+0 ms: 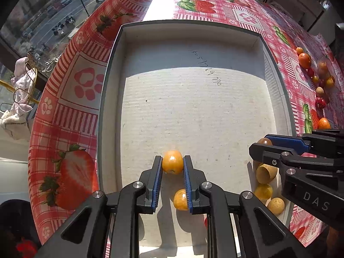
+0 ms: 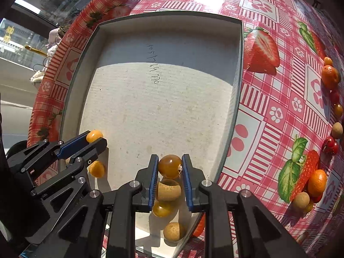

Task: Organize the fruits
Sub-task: 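Open both grippers to drop the fruits into the tray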

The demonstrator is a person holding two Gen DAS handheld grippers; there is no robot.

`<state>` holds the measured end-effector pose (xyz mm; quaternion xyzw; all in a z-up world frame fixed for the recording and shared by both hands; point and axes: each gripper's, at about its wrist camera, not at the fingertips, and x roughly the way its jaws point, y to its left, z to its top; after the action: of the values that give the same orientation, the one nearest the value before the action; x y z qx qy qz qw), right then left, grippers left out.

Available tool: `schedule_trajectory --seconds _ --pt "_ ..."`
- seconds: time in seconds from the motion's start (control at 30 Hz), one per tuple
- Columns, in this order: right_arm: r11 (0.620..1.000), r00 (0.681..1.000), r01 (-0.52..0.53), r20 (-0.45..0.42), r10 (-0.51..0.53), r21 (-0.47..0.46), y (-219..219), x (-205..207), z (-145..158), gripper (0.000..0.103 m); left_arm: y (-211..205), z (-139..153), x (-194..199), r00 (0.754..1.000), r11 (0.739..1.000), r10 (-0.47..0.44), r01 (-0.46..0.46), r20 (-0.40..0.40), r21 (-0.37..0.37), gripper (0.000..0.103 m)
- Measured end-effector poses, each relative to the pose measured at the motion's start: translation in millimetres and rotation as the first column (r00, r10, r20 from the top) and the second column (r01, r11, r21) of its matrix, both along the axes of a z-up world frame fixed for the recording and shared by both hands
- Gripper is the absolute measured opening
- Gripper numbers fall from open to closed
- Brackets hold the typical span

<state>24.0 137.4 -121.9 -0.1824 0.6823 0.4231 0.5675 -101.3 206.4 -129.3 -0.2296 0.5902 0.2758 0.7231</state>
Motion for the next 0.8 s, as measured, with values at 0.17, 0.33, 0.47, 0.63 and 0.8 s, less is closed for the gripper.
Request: schedule_trajectory --seconds 0.17,0.33,0.47,0.63,0.8 --pt "0.999 0.999 -0.034 0.016 0.034 -0.006 4 -6 -3 0.026 -4 -3 7 1.000 1.000 -0.002 0.003 -0.015 0.007 0.021" --pt "0.999 0.999 -0.040 -0.004 0.040 0.007 11 -6 -3 0.053 -5 -4 13 1.000 1.000 0.010 -0.010 -0.027 0.002 0.021" --pt "0.999 1.000 -0.027 -0.015 0.027 0.027 10 -4 3 0.059 -1 0 3 0.999 1.000 0.029 -0.029 -0.029 -0.009 0.021" --pt "0.995 0.999 -0.006 -0.045 0.010 0.105 6 -3 21 0.084 -2 9 5 1.000 1.000 0.011 -0.011 -0.016 -0.008 0.021" --pt "0.990 1.000 0.007 -0.026 -0.004 0.141 -6 5 44 0.084 -11 21 7 0.998 0.999 0.006 -0.003 0.066 -0.048 0.022"
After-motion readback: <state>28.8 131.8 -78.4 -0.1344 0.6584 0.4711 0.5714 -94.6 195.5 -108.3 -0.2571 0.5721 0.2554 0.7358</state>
